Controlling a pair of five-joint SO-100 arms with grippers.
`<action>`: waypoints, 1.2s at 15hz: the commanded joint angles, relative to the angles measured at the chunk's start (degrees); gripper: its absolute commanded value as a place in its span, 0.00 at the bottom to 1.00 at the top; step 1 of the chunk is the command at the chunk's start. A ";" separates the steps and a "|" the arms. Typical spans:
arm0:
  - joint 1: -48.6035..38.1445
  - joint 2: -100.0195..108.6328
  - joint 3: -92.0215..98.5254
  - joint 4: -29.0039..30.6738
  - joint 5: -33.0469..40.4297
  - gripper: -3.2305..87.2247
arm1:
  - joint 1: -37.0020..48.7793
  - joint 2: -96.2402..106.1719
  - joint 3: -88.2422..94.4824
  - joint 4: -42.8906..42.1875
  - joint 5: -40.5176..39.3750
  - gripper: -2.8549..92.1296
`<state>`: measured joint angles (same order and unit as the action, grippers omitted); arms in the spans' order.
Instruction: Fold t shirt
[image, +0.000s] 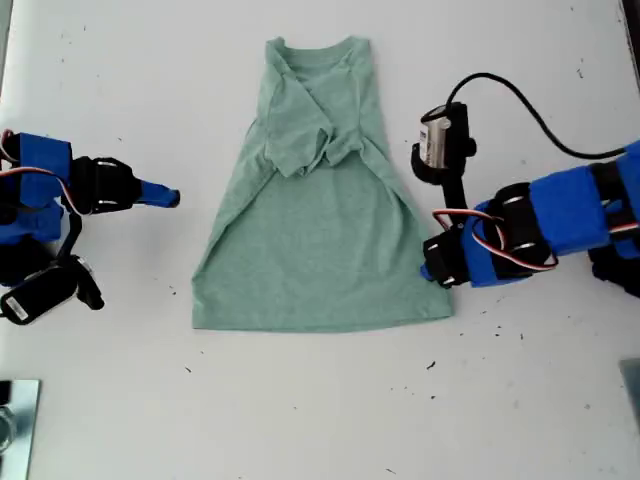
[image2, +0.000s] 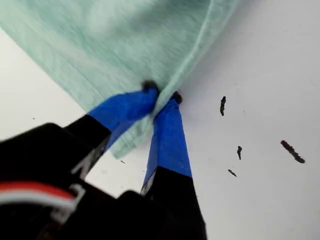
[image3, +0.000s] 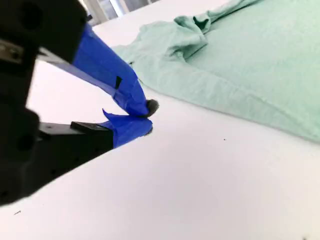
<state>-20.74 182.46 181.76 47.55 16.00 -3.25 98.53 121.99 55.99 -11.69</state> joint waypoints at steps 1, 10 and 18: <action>0.44 0.26 0.26 -0.18 0.79 0.03 | -0.70 2.37 -1.05 4.13 -0.62 0.02; 0.35 0.88 0.35 0.09 0.79 0.03 | 1.85 -9.58 -60.47 39.64 -12.39 0.02; 0.62 0.97 0.35 0.18 0.70 0.03 | 2.64 -22.94 -64.16 22.32 -9.23 0.32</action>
<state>-20.74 182.81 181.76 47.55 16.17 -0.97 72.86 61.26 78.66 -20.30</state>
